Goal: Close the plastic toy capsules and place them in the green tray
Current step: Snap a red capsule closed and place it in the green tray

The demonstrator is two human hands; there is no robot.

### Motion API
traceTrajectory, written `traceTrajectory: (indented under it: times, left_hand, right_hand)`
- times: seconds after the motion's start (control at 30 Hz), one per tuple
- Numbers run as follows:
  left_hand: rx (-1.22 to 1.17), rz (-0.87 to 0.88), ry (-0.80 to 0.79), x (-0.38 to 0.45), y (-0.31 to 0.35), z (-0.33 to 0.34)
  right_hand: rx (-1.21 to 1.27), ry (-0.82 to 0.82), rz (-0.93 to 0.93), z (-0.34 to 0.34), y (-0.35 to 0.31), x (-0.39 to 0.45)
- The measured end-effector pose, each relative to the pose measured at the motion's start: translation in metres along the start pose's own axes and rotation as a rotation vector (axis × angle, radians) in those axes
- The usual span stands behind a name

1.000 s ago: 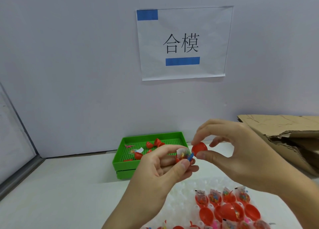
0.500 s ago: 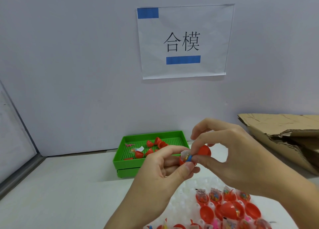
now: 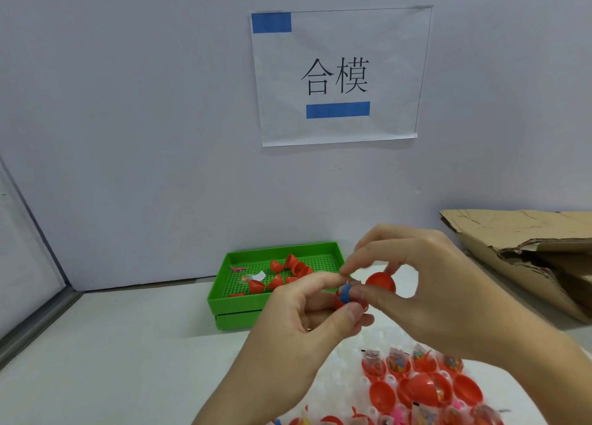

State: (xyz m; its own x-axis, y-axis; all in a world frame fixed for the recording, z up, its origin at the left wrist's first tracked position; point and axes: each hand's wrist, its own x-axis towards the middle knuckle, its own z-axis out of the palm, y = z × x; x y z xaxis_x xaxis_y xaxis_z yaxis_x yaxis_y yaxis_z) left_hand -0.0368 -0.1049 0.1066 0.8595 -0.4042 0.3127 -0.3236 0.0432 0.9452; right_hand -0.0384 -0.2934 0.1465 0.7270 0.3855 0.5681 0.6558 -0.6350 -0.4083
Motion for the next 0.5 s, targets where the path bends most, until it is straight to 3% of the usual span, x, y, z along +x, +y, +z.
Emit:
traceTrajectory:
  times: [0.23,0.5]
  left_hand:
    - [-0.017,-0.006,0.023,0.0002,0.0009,0.0002]
    - [-0.002,0.004,0.03,-0.0008,0.0045,0.0003]
  right_hand:
    - [0.024,0.065,-0.011,0.0035,-0.0029,0.002]
    - [0.066,0.021,-0.013,0.0008,-0.0051,0.0]
